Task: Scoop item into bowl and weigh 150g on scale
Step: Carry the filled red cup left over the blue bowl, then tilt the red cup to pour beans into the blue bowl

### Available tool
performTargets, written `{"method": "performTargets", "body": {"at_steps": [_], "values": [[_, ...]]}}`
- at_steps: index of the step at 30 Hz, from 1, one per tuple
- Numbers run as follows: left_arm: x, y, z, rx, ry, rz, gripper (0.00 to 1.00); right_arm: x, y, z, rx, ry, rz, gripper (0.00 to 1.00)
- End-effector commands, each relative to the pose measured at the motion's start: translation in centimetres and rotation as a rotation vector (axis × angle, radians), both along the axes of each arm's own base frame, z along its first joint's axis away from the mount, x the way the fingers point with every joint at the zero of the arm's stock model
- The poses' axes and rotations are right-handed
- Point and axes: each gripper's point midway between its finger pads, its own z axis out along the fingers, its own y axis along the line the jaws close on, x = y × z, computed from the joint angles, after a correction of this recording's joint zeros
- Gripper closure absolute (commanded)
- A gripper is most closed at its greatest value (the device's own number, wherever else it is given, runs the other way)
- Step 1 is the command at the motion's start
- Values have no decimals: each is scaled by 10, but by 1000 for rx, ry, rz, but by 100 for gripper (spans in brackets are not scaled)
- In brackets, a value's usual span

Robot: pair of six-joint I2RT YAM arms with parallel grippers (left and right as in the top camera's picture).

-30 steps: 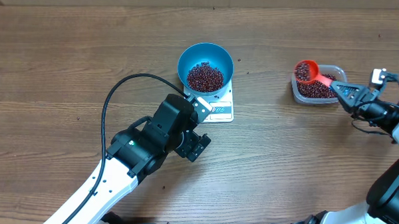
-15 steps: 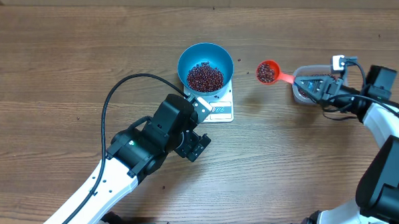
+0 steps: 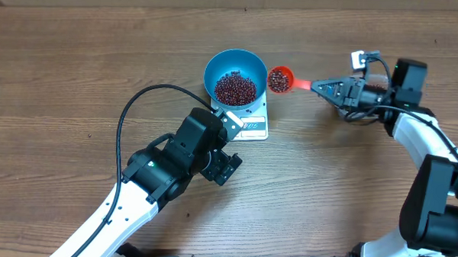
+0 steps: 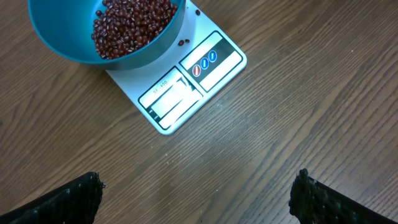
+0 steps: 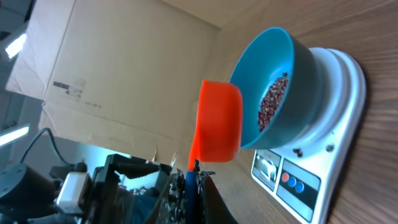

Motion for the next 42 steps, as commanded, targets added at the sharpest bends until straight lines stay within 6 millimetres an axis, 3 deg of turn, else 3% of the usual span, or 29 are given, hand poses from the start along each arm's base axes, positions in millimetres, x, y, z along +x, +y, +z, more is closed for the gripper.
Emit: {"method": "performTargets", "body": {"at_steps": [1, 15, 23, 29, 42], "values": [[2, 1, -2, 14, -3, -4, 1, 5, 16, 0, -6, 35, 6, 96], [2, 1, -2, 14, -3, -4, 1, 13, 65, -8, -105, -19, 7, 96], [2, 1, -2, 14, -3, -4, 1, 33, 80, -21, -227, -67, -106, 96], [2, 1, -2, 14, -3, -4, 1, 33, 93, -24, -327, -266, -66, 96], [2, 1, -2, 14, -3, -4, 1, 33, 93, -23, -459, -621, 23, 96]]}}
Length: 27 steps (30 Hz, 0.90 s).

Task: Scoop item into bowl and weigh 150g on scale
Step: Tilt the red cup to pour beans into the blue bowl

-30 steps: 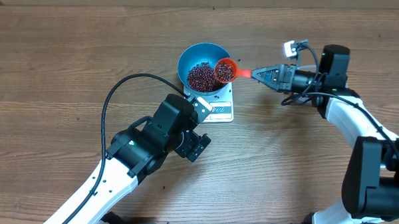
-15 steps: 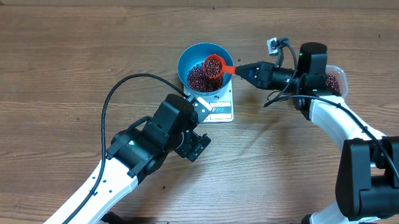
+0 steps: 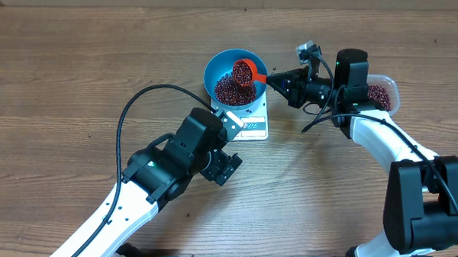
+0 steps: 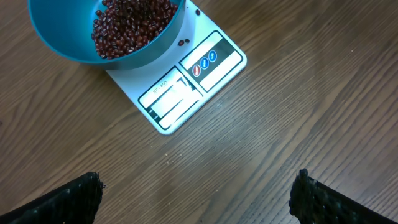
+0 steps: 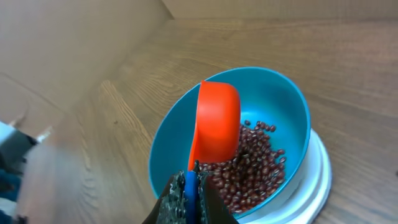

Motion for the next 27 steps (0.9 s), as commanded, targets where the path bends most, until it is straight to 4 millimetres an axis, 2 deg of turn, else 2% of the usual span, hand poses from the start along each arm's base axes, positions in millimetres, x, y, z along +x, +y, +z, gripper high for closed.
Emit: {"method": "performTargets", "body": {"at_steps": [1, 27], "values": [[2, 1, -2, 14, -3, -4, 1, 2, 1, 0, -74, -154, 55, 96], [2, 1, -2, 14, -3, -4, 1, 2, 1, 0, -222, -459, 167, 96]]}}
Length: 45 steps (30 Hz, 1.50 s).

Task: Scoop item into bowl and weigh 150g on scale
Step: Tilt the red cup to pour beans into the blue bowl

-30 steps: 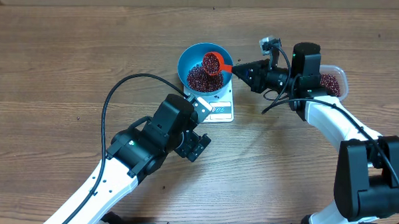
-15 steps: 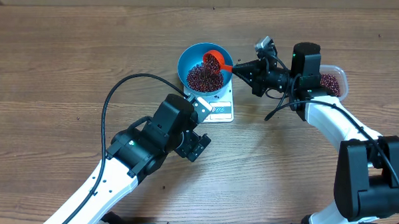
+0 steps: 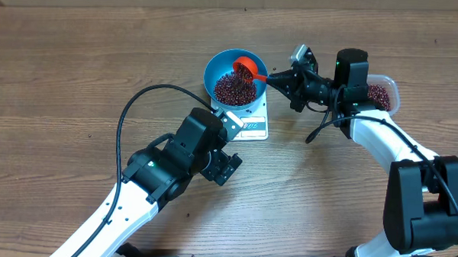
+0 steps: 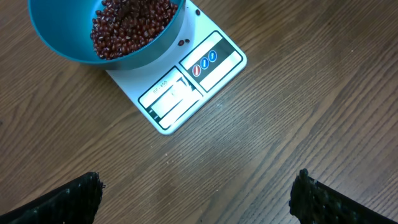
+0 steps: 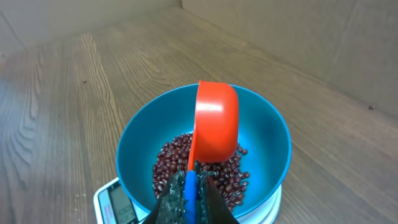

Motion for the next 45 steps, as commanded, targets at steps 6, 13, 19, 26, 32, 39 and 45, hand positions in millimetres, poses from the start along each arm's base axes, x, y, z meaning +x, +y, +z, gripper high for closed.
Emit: {"method": "performTargets", "body": {"at_steps": [6, 13, 19, 26, 32, 39, 45], "values": [[2, 1, -2, 14, -3, -4, 1, 1, 1, 0, -32, -74, 27, 96], [2, 1, -2, 14, -3, -4, 0, 2, 1, 0, -53, -119, 43, 96], [2, 1, -2, 14, -3, -4, 1, 2, 1, 0, -127, -268, 98, 96], [2, 1, -2, 14, -3, -4, 1, 2, 1, 0, -188, -391, 143, 96], [2, 1, -2, 14, -3, -4, 1, 5, 1, 6, -221, -496, 163, 96], [2, 1, -2, 14, -3, -4, 1, 12, 2, 21, -217, -588, 151, 96], [2, 1, -2, 14, -3, -4, 1, 8, 3, 18, -202, -548, 158, 96]]}}
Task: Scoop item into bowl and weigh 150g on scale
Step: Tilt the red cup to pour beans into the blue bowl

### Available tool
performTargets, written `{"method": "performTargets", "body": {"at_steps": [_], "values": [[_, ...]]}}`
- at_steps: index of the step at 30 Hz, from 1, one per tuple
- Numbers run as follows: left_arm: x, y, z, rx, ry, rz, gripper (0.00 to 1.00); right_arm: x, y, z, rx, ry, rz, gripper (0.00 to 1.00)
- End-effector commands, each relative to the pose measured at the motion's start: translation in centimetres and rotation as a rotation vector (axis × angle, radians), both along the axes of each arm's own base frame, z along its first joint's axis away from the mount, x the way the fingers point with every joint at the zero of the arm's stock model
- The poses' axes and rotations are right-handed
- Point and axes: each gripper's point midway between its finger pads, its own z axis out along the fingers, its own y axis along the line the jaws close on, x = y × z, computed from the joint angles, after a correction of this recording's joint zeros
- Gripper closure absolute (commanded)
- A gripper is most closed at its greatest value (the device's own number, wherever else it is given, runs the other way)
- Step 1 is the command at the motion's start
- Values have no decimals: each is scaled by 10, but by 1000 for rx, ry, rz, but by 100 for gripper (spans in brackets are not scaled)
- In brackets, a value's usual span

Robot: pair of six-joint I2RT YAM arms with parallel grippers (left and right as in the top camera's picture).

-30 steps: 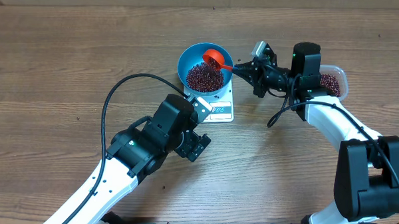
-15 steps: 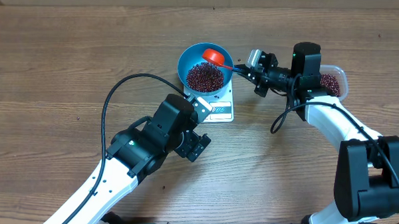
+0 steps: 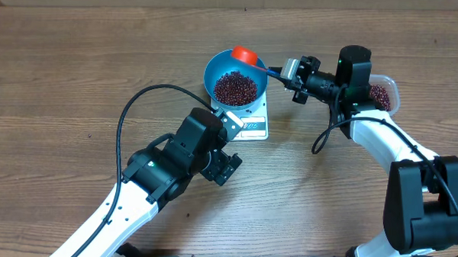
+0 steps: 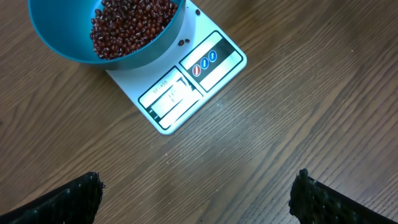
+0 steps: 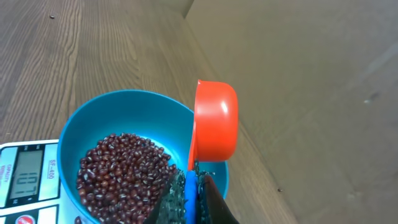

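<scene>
A blue bowl (image 3: pixel 235 79) of dark red beans (image 5: pixel 124 174) stands on the white scale (image 3: pixel 250 125). The scale's display (image 4: pixel 171 96) is lit with faint digits. My right gripper (image 3: pixel 290 70) is shut on the blue handle of an orange scoop (image 3: pixel 243 54). The scoop hangs over the bowl's far rim, and in the overhead view only its rounded back shows. In the right wrist view the scoop (image 5: pixel 214 124) shows the same smooth back above my right gripper (image 5: pixel 191 186). My left gripper (image 4: pixel 196 202) is open over bare wood, in front of the scale.
A clear tub of beans (image 3: pixel 381 94) sits at the right, behind my right arm. A few stray beans (image 4: pixel 183 42) lie on the scale beside the bowl. My left arm's black cable (image 3: pixel 138 102) loops over the table left of the bowl.
The scoop was tipped over the beans inside the bowl. Now it is at the bowl's far rim, with my right wrist turned. The left arm has not moved.
The scoop was first held full of beans just right of the bowl. Then it was over the bowl, tipped, and stayed there a moment later. Now it hangs at the far rim, and the bowl's heap looks fuller.
</scene>
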Motion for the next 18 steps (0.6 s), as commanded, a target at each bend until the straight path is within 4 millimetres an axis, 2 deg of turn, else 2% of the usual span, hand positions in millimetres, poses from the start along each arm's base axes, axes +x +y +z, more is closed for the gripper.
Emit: {"method": "performTargets", "body": {"at_steps": [1, 9, 15, 18], "values": [[2, 1, -2, 14, -3, -4, 1, -4, 3, 0, 23, 30, 25, 96], [2, 1, -2, 14, -3, -4, 1, -48, 21, 19, 155, 82, 290, 96], [2, 1, -2, 14, -3, -4, 1, -48, 20, 19, 212, 243, 261, 96], [2, 1, -2, 14, -3, -4, 1, -45, 13, 20, 237, 307, 229, 96]]}}
